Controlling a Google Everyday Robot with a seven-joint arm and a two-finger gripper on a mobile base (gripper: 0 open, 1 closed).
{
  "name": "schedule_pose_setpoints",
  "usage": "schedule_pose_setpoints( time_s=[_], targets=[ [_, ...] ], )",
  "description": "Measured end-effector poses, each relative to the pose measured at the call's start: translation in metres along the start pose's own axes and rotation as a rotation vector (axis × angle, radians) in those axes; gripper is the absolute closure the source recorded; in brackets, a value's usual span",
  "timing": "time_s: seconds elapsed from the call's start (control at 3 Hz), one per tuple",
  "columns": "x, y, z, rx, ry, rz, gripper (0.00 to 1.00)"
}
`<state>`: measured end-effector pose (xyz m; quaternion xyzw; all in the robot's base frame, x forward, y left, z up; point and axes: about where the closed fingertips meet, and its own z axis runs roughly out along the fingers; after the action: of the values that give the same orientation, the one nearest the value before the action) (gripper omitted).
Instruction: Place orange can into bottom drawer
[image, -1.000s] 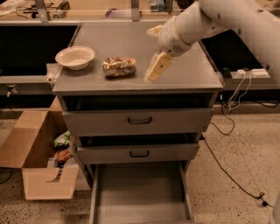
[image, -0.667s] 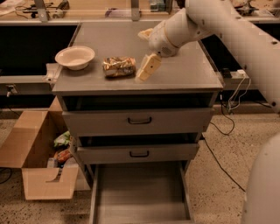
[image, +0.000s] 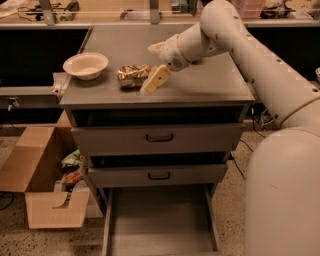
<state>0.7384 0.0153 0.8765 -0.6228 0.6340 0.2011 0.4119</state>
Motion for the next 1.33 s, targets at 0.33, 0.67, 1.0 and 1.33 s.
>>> schedule_pose_setpoints(
  time_s=[0.33, 0.67, 1.0, 1.33],
  targets=[
    [-0.001, -0.002, 0.020, -0.043, -0.038, 0.066, 0.18],
    [0.006, 0.001, 0.034, -0.079, -0.037, 0.108, 0.49],
    [0.006, 0.001, 0.034, -0.079, -0.037, 0.108, 0.72],
    [-0.009, 0.010, 0.008, -0.034, -0.042, 0.045, 0.96]
  ],
)
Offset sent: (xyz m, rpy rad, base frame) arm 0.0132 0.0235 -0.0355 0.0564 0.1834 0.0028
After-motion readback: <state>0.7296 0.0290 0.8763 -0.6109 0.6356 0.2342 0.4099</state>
